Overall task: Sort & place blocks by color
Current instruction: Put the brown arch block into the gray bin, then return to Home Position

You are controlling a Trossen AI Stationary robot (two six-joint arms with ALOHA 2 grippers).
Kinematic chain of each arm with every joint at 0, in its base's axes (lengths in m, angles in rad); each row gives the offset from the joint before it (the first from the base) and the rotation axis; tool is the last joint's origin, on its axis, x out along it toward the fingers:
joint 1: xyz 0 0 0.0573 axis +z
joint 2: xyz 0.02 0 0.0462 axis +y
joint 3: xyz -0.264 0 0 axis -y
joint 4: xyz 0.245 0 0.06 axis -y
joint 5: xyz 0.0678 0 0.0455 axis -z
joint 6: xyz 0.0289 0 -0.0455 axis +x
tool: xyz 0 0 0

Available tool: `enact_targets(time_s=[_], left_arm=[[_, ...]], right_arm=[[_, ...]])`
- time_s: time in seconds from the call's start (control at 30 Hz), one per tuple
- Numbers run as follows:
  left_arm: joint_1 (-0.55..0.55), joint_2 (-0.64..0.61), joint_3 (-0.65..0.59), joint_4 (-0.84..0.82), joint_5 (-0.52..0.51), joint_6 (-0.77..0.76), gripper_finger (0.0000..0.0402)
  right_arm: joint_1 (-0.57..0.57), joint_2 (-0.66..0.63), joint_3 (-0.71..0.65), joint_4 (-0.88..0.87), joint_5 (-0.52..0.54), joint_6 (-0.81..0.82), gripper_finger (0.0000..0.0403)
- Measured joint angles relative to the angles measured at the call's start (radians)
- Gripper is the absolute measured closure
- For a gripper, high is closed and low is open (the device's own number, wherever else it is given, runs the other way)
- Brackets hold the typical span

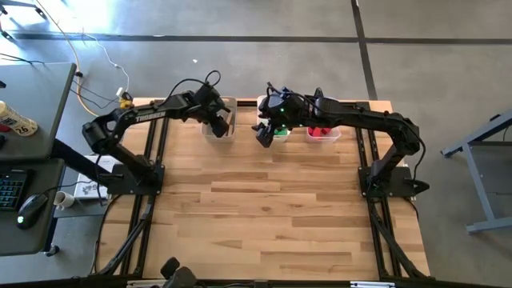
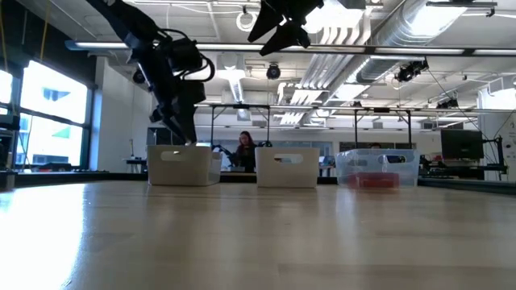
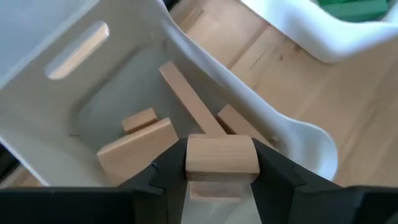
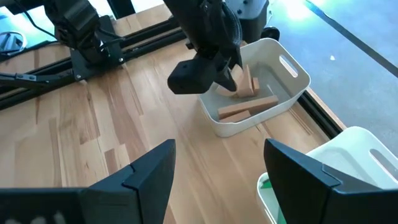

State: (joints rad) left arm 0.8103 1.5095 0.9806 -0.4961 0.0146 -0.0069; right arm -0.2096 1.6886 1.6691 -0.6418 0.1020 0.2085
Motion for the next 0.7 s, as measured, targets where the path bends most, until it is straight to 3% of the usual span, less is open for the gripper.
enact_targets(time_s=[0.57, 0.7], left_arm=[[0.009, -0.001, 0.002, -0.025, 0.014, -0.034, 0.0175], [0.007, -0.005, 0.053, -0.077, 0.085, -0.021, 0.0171]], right_arm=[[0.000, 0.000, 0.000, -0.006, 0.000, 0.000, 0.0171], [0.000, 0.000, 0.000, -0.006, -0.001, 0.000, 0.0171]])
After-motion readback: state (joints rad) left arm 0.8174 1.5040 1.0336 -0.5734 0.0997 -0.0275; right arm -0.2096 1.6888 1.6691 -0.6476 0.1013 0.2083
